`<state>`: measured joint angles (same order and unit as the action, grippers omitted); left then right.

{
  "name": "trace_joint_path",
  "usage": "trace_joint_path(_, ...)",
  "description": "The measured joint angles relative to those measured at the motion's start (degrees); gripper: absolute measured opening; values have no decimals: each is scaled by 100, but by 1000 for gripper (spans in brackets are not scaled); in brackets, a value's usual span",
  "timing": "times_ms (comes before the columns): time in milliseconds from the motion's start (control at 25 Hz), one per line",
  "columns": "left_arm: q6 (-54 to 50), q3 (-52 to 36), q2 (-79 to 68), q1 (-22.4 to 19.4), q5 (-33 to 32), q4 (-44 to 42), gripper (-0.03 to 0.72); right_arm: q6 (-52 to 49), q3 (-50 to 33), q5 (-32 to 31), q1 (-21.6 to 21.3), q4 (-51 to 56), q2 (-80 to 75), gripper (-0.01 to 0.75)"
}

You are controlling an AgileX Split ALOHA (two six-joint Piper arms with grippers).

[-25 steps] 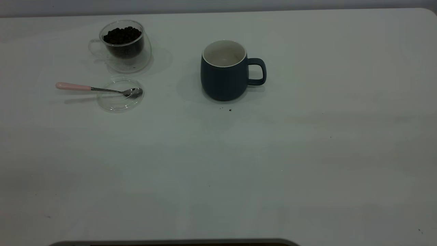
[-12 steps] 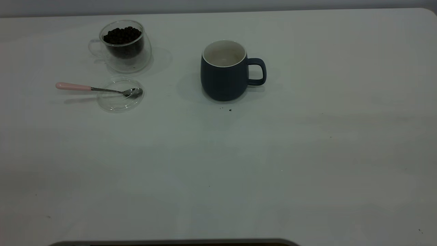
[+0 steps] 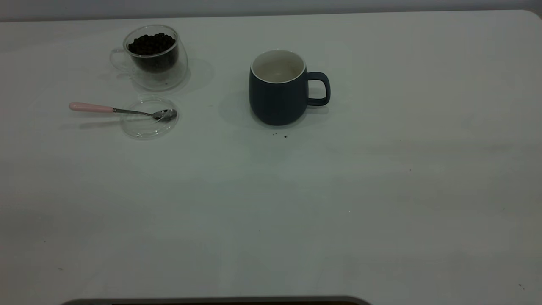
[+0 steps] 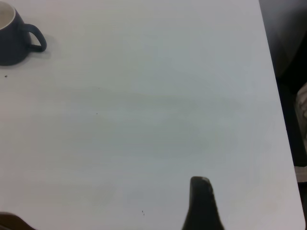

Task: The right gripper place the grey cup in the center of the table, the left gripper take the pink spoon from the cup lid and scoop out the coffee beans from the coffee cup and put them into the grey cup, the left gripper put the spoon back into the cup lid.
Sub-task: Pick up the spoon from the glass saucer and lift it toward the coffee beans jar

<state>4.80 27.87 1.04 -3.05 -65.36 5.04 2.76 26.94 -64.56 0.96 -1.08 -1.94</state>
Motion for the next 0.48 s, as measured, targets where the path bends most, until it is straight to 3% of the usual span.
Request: trace_joint_path(480,-28,6,0,0,54,103,480,0,0,0,0,0,0,573)
